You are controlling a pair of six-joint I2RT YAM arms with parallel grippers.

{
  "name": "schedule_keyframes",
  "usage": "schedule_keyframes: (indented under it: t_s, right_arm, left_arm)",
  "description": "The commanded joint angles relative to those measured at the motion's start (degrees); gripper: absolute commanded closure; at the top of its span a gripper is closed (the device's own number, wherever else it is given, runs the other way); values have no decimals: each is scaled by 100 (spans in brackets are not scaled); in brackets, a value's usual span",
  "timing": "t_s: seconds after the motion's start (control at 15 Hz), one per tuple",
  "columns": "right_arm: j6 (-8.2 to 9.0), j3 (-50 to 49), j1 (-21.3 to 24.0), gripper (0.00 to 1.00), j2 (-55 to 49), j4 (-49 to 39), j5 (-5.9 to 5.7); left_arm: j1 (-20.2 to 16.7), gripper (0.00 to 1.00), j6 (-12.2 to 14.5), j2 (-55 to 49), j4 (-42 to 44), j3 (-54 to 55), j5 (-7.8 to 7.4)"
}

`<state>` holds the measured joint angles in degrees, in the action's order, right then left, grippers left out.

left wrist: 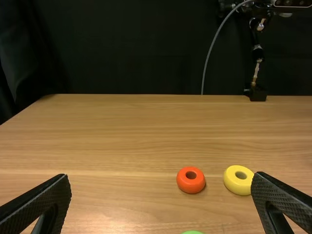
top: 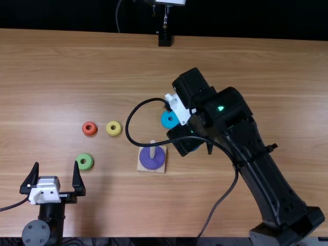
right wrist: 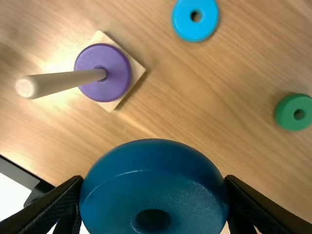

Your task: Build the Hanoi tower: stack the rings onto the peg from bottom to top in this color order: purple, dark blue, light blue, dark green, light green, yellow, orange.

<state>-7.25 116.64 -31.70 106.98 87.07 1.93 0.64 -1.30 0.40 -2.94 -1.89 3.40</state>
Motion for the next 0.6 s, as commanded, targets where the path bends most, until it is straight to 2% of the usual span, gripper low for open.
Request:
schedule_keyframes:
  t_s: [0.0,0.53]
  right_arm:
    - [-3,412,-213,100,174,-20,28]
    - [71,966,-794,100,789,-42,28]
  left_arm:
    - [-56,0,67,-40,-223,189,-97]
    - [-56,0,67,-40,-223,189,-97]
